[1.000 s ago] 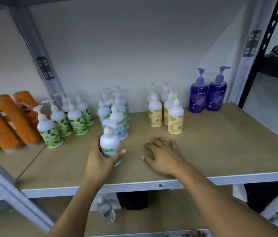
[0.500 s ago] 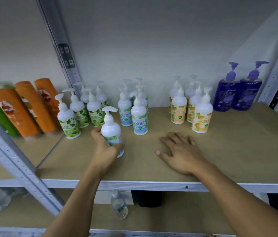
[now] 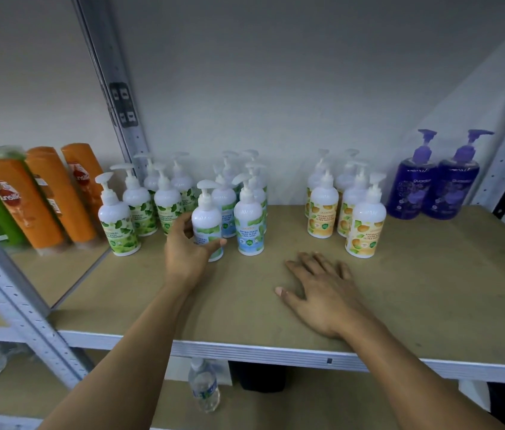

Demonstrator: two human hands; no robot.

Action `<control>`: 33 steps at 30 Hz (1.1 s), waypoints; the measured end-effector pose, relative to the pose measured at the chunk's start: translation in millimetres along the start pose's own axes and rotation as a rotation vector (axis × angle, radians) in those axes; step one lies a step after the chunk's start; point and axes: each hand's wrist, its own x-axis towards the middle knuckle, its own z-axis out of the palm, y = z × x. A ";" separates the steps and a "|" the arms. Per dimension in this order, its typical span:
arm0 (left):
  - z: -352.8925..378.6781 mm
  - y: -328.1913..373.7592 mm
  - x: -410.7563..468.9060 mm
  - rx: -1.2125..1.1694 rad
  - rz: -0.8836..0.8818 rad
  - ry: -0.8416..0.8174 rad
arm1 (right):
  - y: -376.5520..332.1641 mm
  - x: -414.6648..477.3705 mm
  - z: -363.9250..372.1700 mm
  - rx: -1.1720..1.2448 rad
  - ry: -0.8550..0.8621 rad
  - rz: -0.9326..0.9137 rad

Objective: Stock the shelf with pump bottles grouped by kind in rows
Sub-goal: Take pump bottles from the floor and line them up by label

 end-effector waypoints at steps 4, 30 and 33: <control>10.1 -3.3 1.9 -0.042 -0.011 -0.004 | -0.3 0.0 -1.3 0.002 0.004 -0.002; 13.5 -12.5 6.0 0.024 -0.111 -0.095 | -1.4 -0.8 -0.5 0.002 0.007 0.003; 7.3 -15.1 11.2 0.005 -0.117 -0.170 | -1.3 -1.3 -0.9 0.006 0.007 0.002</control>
